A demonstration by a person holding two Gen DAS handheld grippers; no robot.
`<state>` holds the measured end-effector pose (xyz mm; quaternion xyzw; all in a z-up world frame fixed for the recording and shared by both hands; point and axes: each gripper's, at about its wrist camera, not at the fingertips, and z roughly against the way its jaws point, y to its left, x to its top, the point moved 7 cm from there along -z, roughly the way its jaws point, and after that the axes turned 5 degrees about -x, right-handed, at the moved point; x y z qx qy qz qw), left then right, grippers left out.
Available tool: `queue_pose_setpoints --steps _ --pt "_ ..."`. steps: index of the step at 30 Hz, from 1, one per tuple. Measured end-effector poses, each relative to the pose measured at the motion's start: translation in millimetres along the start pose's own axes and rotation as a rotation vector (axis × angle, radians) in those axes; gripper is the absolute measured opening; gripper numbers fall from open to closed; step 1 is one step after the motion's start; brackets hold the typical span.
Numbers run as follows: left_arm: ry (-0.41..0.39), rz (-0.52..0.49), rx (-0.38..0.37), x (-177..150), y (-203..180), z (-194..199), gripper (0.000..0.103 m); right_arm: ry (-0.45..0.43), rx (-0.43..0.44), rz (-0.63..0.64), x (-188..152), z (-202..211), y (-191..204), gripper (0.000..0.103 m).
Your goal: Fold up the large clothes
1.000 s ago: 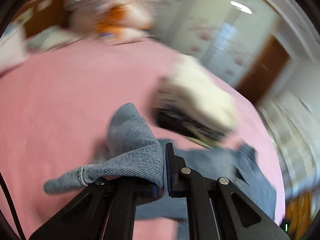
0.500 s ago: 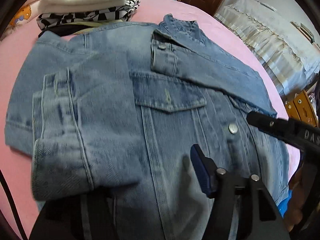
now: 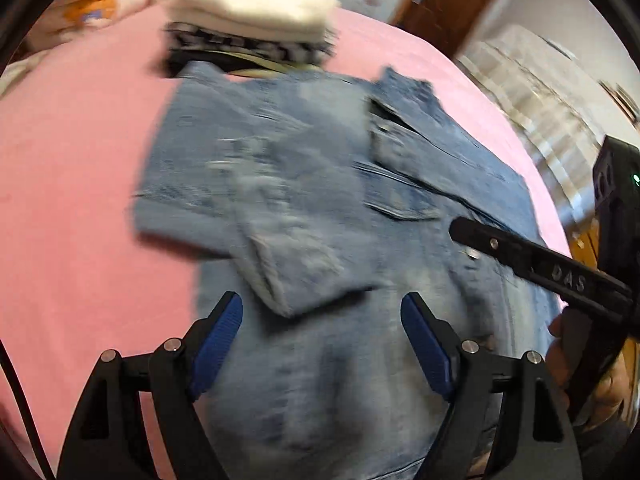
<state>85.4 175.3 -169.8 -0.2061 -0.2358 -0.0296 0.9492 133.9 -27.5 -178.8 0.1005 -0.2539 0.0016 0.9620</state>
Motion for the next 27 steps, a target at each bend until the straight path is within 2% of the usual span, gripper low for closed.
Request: queue_pose_setpoints --steps 5,10,13,17,22,27 --pt "-0.015 0.082 0.129 -11 44 23 0.08 0.003 0.048 0.181 -5 -7 60 0.06" --pt "-0.01 0.21 0.199 -25 87 35 0.08 0.008 0.05 0.375 -22 -13 105 0.06" --pt "-0.012 0.276 0.209 -29 109 38 0.08 0.014 0.034 0.48 -36 -15 118 0.06" --pt "-0.009 0.32 0.206 -34 123 37 0.08 0.013 -0.03 0.584 -52 -22 124 0.06" --pt "0.011 0.326 0.182 -39 122 31 0.08 0.033 -0.08 0.656 -63 -38 127 0.06" --pt "0.02 0.316 0.178 -38 114 25 0.08 -0.014 -0.174 0.753 -64 -49 138 0.06"
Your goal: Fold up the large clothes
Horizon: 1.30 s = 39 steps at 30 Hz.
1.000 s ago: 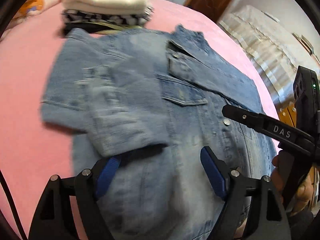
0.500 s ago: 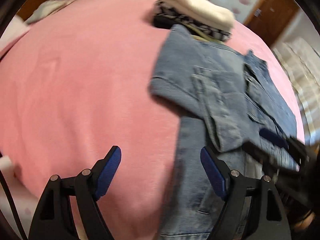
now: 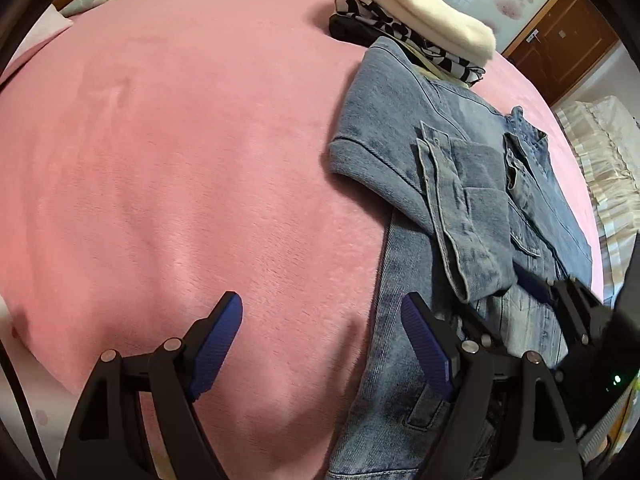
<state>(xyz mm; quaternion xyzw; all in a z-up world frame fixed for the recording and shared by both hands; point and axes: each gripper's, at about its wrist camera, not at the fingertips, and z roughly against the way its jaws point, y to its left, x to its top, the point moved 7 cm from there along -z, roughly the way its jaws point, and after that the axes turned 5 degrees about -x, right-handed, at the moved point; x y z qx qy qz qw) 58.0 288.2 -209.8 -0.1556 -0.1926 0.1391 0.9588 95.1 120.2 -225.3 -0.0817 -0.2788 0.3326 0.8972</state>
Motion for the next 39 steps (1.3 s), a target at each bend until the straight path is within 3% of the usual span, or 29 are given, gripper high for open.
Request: queue_pose_setpoints --steps 2,3,4,5,9,14,18,20,23,24,26,28,31,34,39 --pt "0.001 -0.001 0.002 0 -2 0 0.08 -0.023 -0.049 0.014 7 -2 -2 0.057" --pt "0.0 -0.001 0.001 -1 -3 0 0.08 -0.039 -0.058 0.003 11 0 -7 0.04" --pt "0.0 -0.004 0.001 0 -4 0 0.08 -0.044 -0.052 -0.011 14 1 -10 0.015" --pt "0.0 -0.007 0.003 0 -5 0 0.08 -0.042 -0.05 -0.048 20 3 -20 0.003" --pt "-0.002 -0.031 -0.001 -1 -13 2 0.08 -0.093 0.05 -0.35 31 28 -86 0.004" --pt "0.012 -0.07 -0.019 -6 -32 0 0.08 -0.139 0.115 -0.761 -10 59 -184 0.003" --pt "0.031 -0.109 -0.027 -11 -47 -5 0.08 -0.053 0.099 -0.909 -67 47 -217 0.003" --pt "0.045 -0.13 -0.029 -14 -55 -9 0.08 0.048 0.165 -0.951 -97 27 -213 0.004" --pt "0.062 -0.151 -0.024 -18 -64 -13 0.08 0.173 0.214 -0.957 -128 3 -205 0.01" --pt "0.064 -0.154 -0.024 -18 -67 -14 0.08 0.192 0.211 -0.972 -137 -2 -206 0.016" --pt "0.067 -0.161 -0.018 -18 -69 -15 0.08 0.174 0.201 -0.974 -140 0 -211 0.027" --pt "0.07 -0.165 -0.013 -19 -72 -17 0.08 0.127 0.165 -0.921 -130 11 -215 0.046" --pt "0.078 -0.166 -0.011 -22 -74 -18 0.08 0.035 0.125 -0.778 -103 30 -206 0.053" --pt "0.084 -0.173 -0.008 -24 -77 -19 0.08 -0.032 0.089 -0.534 -70 44 -170 0.061" --pt "0.088 -0.176 -0.006 -20 -74 -21 0.08 -0.052 0.043 -0.255 -51 28 -117 0.062"
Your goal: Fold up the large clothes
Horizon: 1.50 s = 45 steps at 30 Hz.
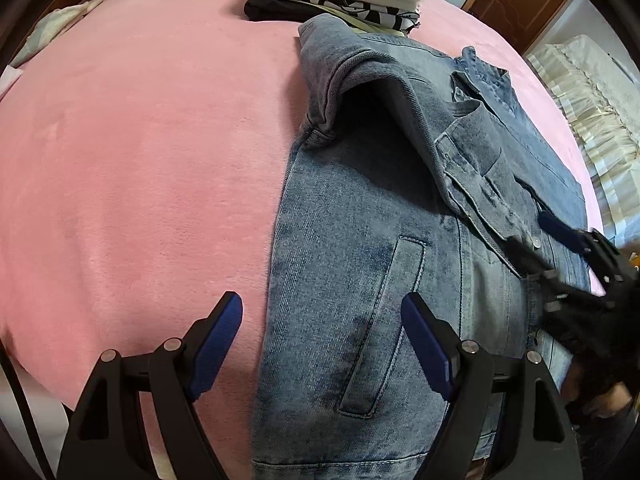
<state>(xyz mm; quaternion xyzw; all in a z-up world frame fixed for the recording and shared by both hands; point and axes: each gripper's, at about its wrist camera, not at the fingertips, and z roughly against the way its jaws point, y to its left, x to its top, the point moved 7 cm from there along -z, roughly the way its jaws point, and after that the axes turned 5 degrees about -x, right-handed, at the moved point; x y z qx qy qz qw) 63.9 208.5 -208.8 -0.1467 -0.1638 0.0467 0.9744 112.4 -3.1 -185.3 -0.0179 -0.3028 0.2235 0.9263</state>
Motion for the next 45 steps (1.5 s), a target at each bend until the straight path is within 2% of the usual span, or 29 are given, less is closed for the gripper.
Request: queue_pose_setpoints --steps 5,7,8,9,11,12,13,15,20,23,27,30,33,35,36,38,40,41,42,44,45 --pt "0.01 0.025 0.002 1 6 -4 0.08 0.083 -0.075 0.159 -13 -47 22 0.064" --pt "0.012 0.034 0.004 2 8 -5 0.08 0.066 -0.079 0.19 -14 -52 23 0.063" --pt "0.011 0.035 0.005 3 9 -5 0.08 0.072 -0.066 0.177 -15 -53 21 0.056" --pt "0.008 0.035 0.006 4 9 -5 0.08 0.077 -0.065 0.152 -15 -55 16 0.036" --pt "0.004 0.034 0.008 5 12 -4 0.08 0.109 -0.009 0.076 -12 -56 3 0.021" --pt "0.002 0.034 0.007 7 11 -4 0.08 0.116 0.03 0.035 -9 -53 -3 0.001" --pt "-0.001 0.034 0.007 7 11 -3 0.08 0.125 0.059 0.013 -7 -50 -5 0.001" --pt "-0.006 0.031 0.005 8 10 -2 0.08 0.11 0.065 -0.007 4 -39 -10 0.001" --pt "-0.019 0.017 0.005 13 1 0 0.08 -0.026 0.038 -0.028 52 9 -28 0.001" --pt "-0.02 0.012 0.001 14 -4 0 0.08 -0.113 0.021 -0.072 90 31 -55 0.001" --pt "-0.024 0.006 0.0 15 -12 -1 0.08 -0.23 -0.032 -0.12 123 58 -90 0.001" --pt "-0.024 0.006 -0.005 18 -17 -3 0.08 -0.289 -0.071 -0.183 131 66 -120 0.001" --pt "-0.026 0.0 -0.011 21 -21 -5 0.08 -0.317 -0.12 -0.29 116 66 -161 0.001" --pt "-0.027 -0.01 -0.014 23 -25 -7 0.08 -0.302 -0.179 -0.382 88 53 -196 0.001" --pt "-0.026 -0.017 -0.011 25 -27 -9 0.08 -0.267 -0.201 -0.435 68 38 -213 0.001" --pt "-0.029 -0.04 -0.002 31 -32 -15 0.08 -0.144 -0.225 -0.506 30 -1 -235 0.002" --pt "-0.04 -0.061 0.005 42 -35 -18 0.08 0.016 -0.202 -0.581 -11 -43 -250 0.003" --pt "-0.047 -0.069 0.003 48 -36 -20 0.08 0.096 -0.164 -0.641 -32 -61 -256 0.005" --pt "-0.051 -0.076 0.001 56 -37 -22 0.08 0.125 -0.117 -0.686 -43 -68 -258 0.005" --pt "-0.064 -0.097 -0.01 80 -41 -28 0.08 0.123 0.0 -0.766 -52 -74 -260 0.017" --pt "-0.068 -0.108 -0.014 93 -41 -32 0.08 0.109 0.023 -0.779 -51 -75 -262 0.024"
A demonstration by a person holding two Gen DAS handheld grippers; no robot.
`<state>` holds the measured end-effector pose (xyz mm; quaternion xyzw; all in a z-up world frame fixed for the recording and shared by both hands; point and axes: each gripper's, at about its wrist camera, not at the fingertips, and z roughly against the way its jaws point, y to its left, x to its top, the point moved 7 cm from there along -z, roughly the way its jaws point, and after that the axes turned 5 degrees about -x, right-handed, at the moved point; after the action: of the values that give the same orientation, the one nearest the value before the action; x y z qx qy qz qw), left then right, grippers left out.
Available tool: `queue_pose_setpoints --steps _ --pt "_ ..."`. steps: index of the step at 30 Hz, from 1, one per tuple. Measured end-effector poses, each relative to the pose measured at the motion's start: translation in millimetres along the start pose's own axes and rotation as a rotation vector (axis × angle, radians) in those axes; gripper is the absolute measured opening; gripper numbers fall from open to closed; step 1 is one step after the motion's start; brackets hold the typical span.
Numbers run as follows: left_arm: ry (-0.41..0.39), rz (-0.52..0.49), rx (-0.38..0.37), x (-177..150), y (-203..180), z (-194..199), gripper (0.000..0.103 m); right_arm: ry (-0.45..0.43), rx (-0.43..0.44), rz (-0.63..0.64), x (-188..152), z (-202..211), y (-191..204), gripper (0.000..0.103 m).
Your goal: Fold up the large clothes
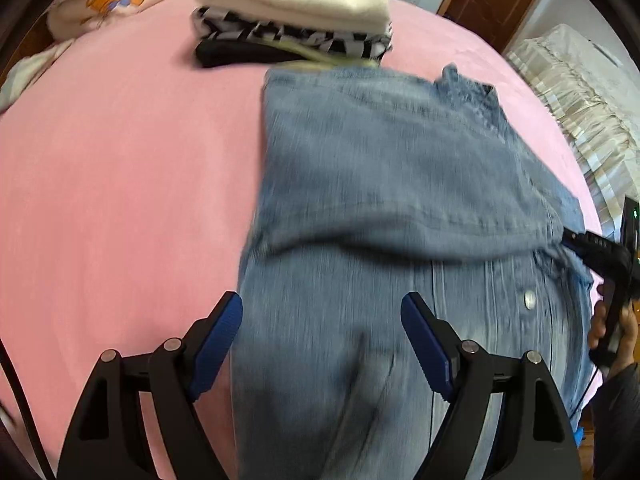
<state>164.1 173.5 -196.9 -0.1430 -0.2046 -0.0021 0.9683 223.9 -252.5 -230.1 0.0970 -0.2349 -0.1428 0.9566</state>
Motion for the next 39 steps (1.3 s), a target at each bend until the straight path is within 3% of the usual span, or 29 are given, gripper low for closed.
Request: queue_pose_setpoints --steps 3,8,10,13,14,18,20,21,22,23,24,26,29,32,34,37,39 --pt "0.005 0.004 -0.002 33 7 -18 0.08 -0.025 0.029 0.004 15 -3 4 0.045" --pt "0.016 0.079 -0.044 88 25 -53 0.08 -0.022 0.204 -0.052 44 -10 9 0.052" --pt "0.031 0.094 -0.014 101 34 -70 0.08 0.0 0.233 -0.043 52 -18 16 0.066" --pt "0.068 0.136 -0.024 111 45 -95 0.081 0.072 0.268 -0.004 58 -39 27 0.066" --pt "0.072 0.161 -0.036 113 47 -101 0.086 0.096 0.292 0.008 59 -47 34 0.066" --pt "0.051 0.162 -0.051 122 42 -110 0.089 0.116 0.333 0.115 57 -57 67 0.067" --pt "0.047 0.143 -0.056 126 35 -112 0.085 0.122 0.318 0.17 55 -61 79 0.057" --pt "0.041 0.13 -0.058 130 30 -112 0.078 0.116 0.299 0.191 55 -62 83 0.035" --pt "0.029 0.113 -0.063 132 25 -110 0.052 0.113 0.28 0.206 56 -62 84 0.025" --pt "0.015 0.098 -0.057 136 21 -106 0.039 0.099 0.268 0.203 58 -59 84 0.013" --pt "-0.003 0.096 -0.041 139 18 -102 0.036 0.07 0.261 0.195 61 -52 81 0.002" --pt "-0.058 0.089 -0.033 144 15 -92 0.022 -0.054 0.315 0.143 74 -17 69 0.002" --pt "-0.139 0.044 -0.031 149 7 -79 0.017 -0.22 0.34 0.094 83 31 49 0.002" --pt "-0.157 0.012 -0.009 151 4 -81 0.017 -0.284 0.261 0.064 84 39 29 0.002" --pt "-0.138 0.008 0.027 149 6 -91 0.017 -0.234 0.186 0.05 81 18 16 0.002" --pt "-0.105 -0.009 0.074 145 10 -109 0.02 -0.06 0.012 0.078 61 -33 3 0.005" --pt "-0.103 -0.029 0.094 143 10 -110 0.021 -0.029 0.011 0.039 55 -40 -3 0.01"
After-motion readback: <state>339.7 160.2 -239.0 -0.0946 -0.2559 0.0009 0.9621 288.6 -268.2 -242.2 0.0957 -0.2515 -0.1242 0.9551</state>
